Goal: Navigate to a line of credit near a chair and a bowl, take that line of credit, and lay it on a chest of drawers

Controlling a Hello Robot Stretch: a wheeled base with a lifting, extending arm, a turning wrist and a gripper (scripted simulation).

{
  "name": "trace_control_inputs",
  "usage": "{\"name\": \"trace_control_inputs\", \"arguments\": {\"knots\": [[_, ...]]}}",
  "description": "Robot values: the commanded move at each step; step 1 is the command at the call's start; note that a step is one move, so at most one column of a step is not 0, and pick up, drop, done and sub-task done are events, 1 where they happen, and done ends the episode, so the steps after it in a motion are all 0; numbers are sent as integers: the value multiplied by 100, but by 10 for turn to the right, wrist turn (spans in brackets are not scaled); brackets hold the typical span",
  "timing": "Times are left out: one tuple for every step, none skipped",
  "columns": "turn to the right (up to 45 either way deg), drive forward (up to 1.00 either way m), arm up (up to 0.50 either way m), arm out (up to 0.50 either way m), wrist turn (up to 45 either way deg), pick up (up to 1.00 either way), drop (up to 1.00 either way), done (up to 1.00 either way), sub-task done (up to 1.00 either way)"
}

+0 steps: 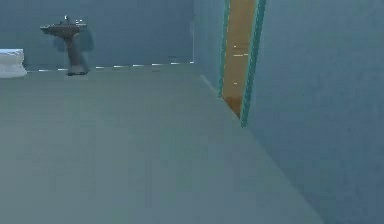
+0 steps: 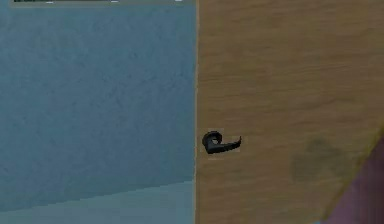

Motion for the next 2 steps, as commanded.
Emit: {"name": "trace_control_inputs", "arguments": {"knots": [[0, 100, 0, 0, 0, 0, 0, 0, 0], [0, 100, 0, 0, 0, 0, 0, 0, 0]]}}
